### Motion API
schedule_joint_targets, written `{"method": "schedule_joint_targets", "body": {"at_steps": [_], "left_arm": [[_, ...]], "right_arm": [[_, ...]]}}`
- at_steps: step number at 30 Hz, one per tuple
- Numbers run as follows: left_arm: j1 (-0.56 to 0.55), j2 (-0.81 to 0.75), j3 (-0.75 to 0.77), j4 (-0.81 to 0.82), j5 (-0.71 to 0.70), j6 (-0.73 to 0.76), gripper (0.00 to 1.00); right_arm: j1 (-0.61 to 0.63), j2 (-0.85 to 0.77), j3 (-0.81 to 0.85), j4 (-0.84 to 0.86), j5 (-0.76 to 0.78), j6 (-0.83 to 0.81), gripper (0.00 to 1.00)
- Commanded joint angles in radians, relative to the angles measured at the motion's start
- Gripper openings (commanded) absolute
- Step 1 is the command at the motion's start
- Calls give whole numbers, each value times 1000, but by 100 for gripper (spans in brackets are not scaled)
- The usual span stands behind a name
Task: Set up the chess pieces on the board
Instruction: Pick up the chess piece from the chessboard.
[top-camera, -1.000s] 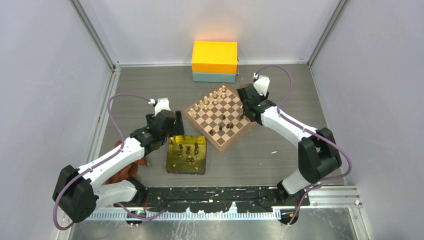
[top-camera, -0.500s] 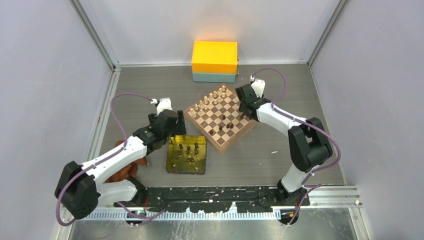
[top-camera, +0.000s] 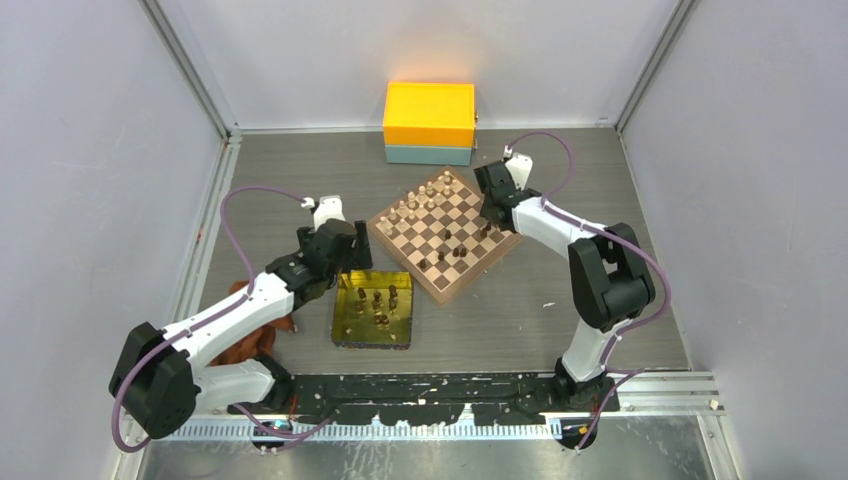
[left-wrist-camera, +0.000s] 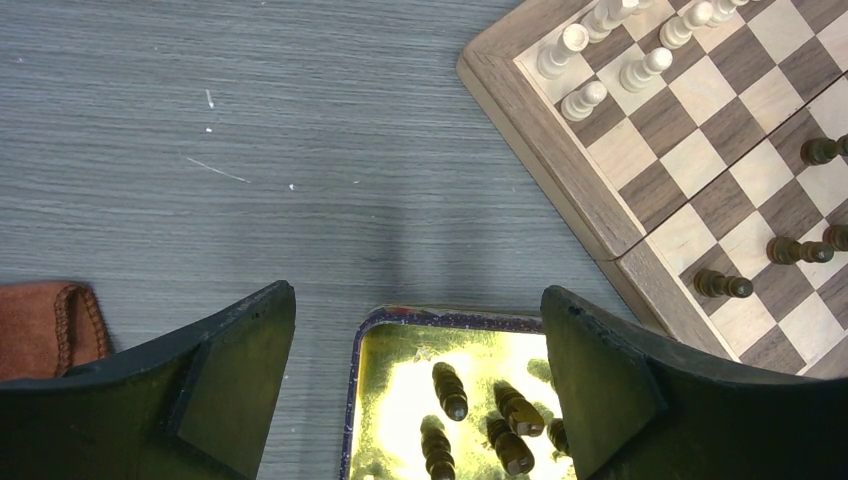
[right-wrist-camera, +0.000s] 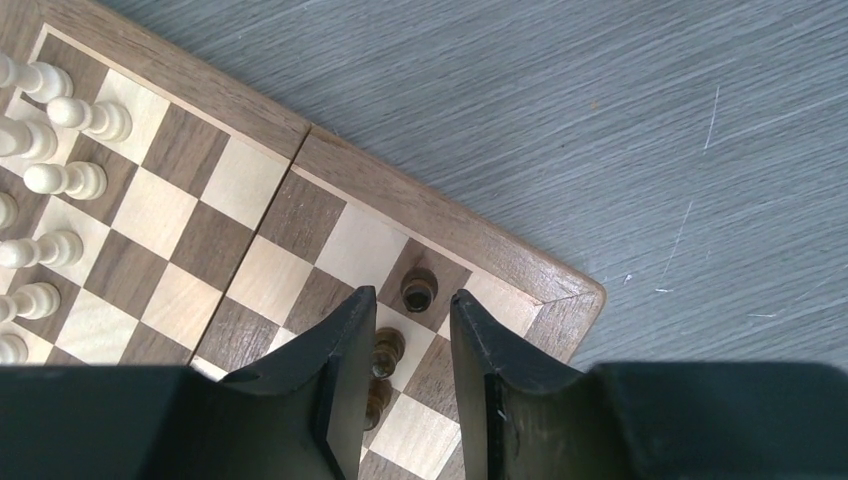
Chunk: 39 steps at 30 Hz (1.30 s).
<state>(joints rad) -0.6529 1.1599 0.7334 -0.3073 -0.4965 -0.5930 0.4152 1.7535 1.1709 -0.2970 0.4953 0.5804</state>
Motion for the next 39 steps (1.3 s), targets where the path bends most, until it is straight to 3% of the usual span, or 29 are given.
{"method": "schedule_joint_targets", "body": {"at_steps": [1, 17, 39], "left_arm": [[-3, -17, 0, 51, -23, 10, 93], [-3, 15, 3, 54, -31, 5, 92], [-3, 9, 3, 40, -39, 0, 92]], "right_arm": [[-12, 11, 44, 27, -10, 21, 39], [-40, 44, 36, 47, -48, 28, 34], [-43, 50, 38, 41, -77, 43, 14]]}}
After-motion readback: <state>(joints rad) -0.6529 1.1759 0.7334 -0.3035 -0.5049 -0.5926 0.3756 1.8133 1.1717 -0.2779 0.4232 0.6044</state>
